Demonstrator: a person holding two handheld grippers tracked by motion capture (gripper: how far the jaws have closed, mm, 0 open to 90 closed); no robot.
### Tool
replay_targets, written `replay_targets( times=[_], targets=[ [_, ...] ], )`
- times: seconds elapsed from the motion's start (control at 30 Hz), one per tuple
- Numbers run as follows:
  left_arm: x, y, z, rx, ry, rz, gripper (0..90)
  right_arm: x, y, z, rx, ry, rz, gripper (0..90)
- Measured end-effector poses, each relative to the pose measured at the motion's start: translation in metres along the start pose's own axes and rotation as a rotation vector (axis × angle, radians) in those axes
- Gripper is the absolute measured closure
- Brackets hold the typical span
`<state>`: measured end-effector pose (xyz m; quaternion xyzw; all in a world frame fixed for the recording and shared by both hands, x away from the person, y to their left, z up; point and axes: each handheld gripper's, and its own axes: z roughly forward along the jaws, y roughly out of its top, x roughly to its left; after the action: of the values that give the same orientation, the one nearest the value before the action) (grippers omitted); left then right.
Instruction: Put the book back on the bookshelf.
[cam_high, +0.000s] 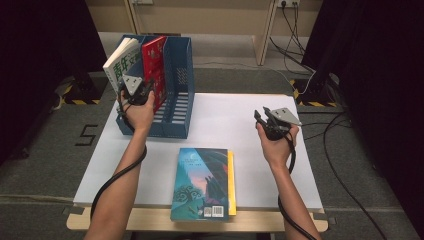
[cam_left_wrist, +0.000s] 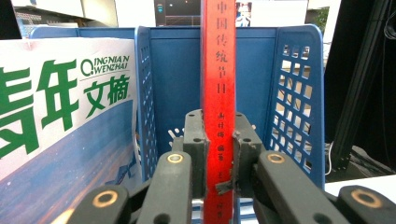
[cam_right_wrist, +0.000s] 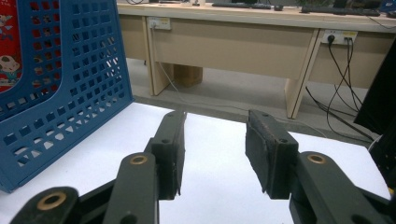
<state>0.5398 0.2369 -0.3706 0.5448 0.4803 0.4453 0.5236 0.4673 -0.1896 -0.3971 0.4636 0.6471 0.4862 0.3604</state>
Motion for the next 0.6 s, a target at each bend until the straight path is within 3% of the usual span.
replay_targets(
  times=[0.6],
  targets=[
    [0.006, -0.023, -0.001, 0.041, -0.012, -0.008, 79.0, 0.004, -0.004, 0.002, 0.01, 0.008, 0.004, 58.2]
  ],
)
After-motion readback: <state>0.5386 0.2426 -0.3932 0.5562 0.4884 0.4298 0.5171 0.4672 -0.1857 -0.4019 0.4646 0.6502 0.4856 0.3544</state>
